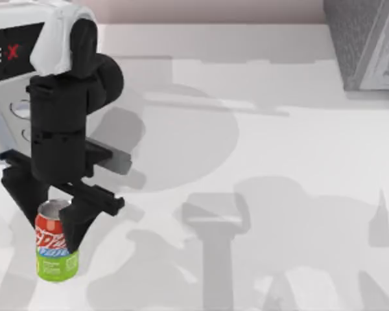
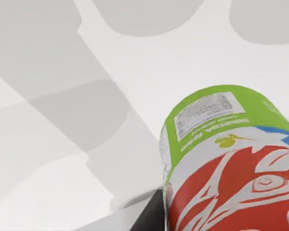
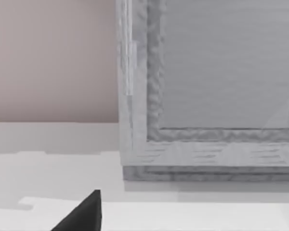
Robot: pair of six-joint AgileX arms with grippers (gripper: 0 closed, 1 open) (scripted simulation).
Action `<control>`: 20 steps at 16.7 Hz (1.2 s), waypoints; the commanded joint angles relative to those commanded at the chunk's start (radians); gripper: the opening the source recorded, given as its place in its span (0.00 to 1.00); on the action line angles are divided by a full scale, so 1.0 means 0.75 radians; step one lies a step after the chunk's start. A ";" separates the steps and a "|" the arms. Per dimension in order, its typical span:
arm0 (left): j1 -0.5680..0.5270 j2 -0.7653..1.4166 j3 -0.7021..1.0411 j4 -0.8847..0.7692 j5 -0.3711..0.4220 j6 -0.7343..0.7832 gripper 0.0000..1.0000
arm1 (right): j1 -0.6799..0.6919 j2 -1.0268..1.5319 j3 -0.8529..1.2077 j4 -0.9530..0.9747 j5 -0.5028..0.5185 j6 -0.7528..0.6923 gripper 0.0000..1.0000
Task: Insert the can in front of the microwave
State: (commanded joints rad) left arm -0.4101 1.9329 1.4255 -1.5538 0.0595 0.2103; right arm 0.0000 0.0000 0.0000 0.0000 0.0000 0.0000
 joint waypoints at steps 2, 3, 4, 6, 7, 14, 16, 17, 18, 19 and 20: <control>0.174 -0.119 -0.146 0.063 -0.006 0.072 0.00 | 0.000 0.000 0.000 0.000 0.000 0.000 1.00; 0.267 -0.174 -0.210 0.099 -0.010 0.108 0.00 | 0.000 0.000 0.000 0.000 0.000 0.000 1.00; 0.361 -0.228 -0.266 0.138 -0.015 0.145 0.00 | 0.000 0.000 0.000 0.000 0.000 0.000 1.00; 0.551 -0.322 -0.355 0.224 -0.026 0.215 0.00 | 0.000 0.000 0.000 0.000 0.000 0.000 1.00; 0.645 -0.363 -0.390 0.270 -0.032 0.249 0.00 | 0.000 0.000 0.000 0.000 0.000 0.000 1.00; 1.176 -0.531 -0.485 0.545 -0.072 0.432 0.00 | 0.000 0.000 0.000 0.000 0.000 0.000 1.00; 1.241 -0.545 -0.488 0.582 -0.077 0.453 0.00 | 0.000 0.000 0.000 0.000 0.000 0.000 1.00; 1.257 -0.551 -0.491 0.593 -0.078 0.456 0.00 | 0.000 0.000 0.000 0.000 0.000 0.000 1.00; 1.258 -0.551 -0.491 0.594 -0.078 0.457 0.00 | 0.000 0.000 0.000 0.000 0.000 0.000 1.00; 1.258 -0.551 -0.491 0.594 -0.078 0.457 0.00 | 0.000 0.000 0.000 0.000 0.000 0.000 1.00; 1.258 -0.551 -0.491 0.594 -0.078 0.457 0.00 | 0.000 0.000 0.000 0.000 0.000 0.000 1.00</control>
State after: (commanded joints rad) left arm 0.5336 1.5194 1.0573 -1.1080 0.0011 0.5528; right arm 0.0000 0.0000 0.0000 0.0000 0.0000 0.0000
